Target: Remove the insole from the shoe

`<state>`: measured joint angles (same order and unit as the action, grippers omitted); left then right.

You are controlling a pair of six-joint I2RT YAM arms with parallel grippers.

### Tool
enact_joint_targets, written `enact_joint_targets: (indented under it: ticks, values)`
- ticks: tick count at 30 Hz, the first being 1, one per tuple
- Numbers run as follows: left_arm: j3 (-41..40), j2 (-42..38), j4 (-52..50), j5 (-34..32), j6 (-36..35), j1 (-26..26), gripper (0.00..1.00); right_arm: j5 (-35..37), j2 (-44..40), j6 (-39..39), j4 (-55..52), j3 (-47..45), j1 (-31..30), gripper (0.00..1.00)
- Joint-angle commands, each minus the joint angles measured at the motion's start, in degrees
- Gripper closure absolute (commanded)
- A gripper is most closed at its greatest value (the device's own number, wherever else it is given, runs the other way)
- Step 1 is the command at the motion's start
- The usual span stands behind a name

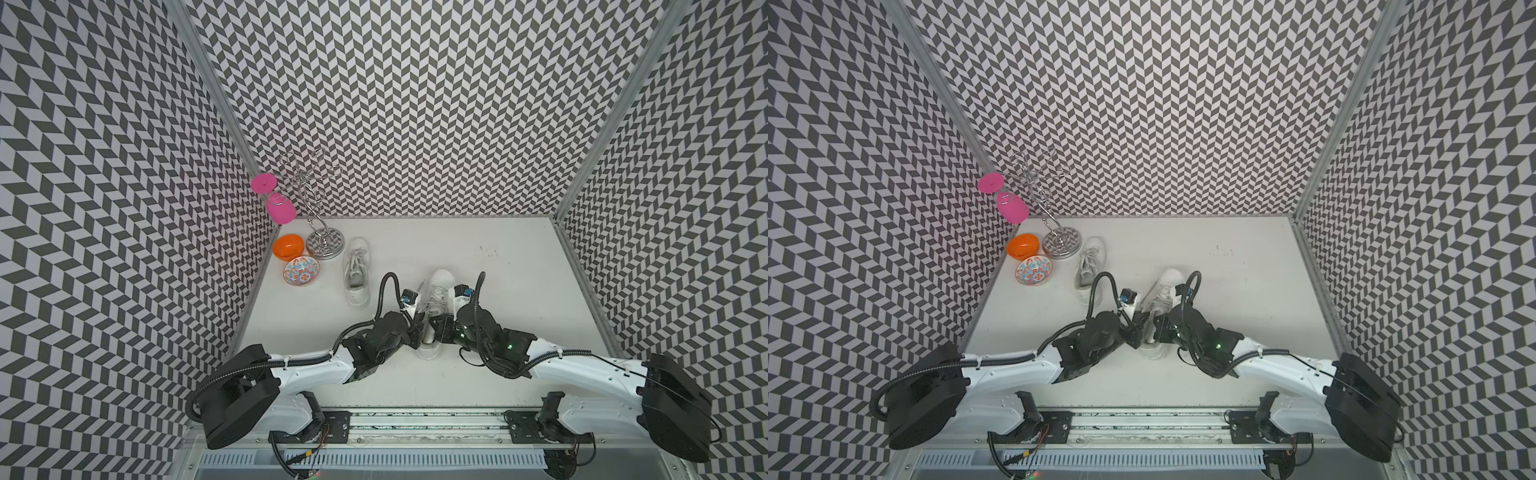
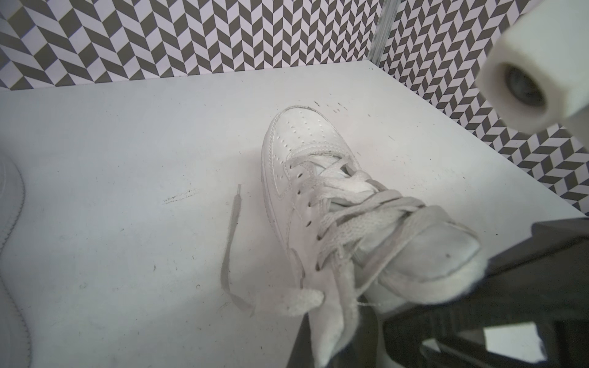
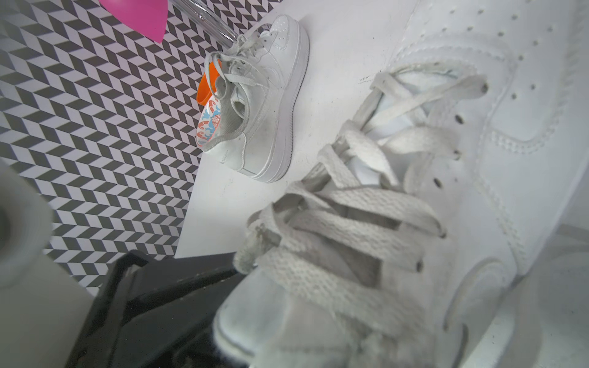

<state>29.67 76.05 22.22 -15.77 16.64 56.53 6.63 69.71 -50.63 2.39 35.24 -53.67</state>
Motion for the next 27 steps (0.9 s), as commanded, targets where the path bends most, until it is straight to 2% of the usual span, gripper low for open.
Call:
enact_joint_targets:
  ticks: [1,8,14,19,23,25,27]
  values:
    - [1.1,2.0,-3.5,-5.4,-3.7,2.1,1.00,0.8,-3.9,0.2,11.6,1.9,1.2,1.00]
    - [1.0,3.4,-3.1,-7.2,-4.3,3.2,1.00,-2.5,-7.0,-0.2,12.4,0.3,5.5,1.00]
    - [3.7,3.5,-4.9,-3.8,0.8,-1.1,1.00,-1.9,-4.6,6.1,6.9,4.0,1.6,1.00]
    - [7.0,5.8,-5.3,-1.0,1.2,-5.2,1.00,-3.0,-4.9,7.7,7.0,2.5,0.8,1.00]
    - [7.5,7.2,-5.7,-1.2,-0.4,-4.8,1.00,0.1,-8.5,7.6,5.9,2.7,0.9,1.00]
    - [6.1,5.8,-4.6,-0.8,-0.9,-4.0,1.00,4.2,-10.1,7.1,5.3,2.1,1.3,1.00]
    - [4.4,4.0,-3.4,-0.4,-1.6,-3.4,1.00,4.0,-11.5,7.5,5.8,1.0,3.0,1.00]
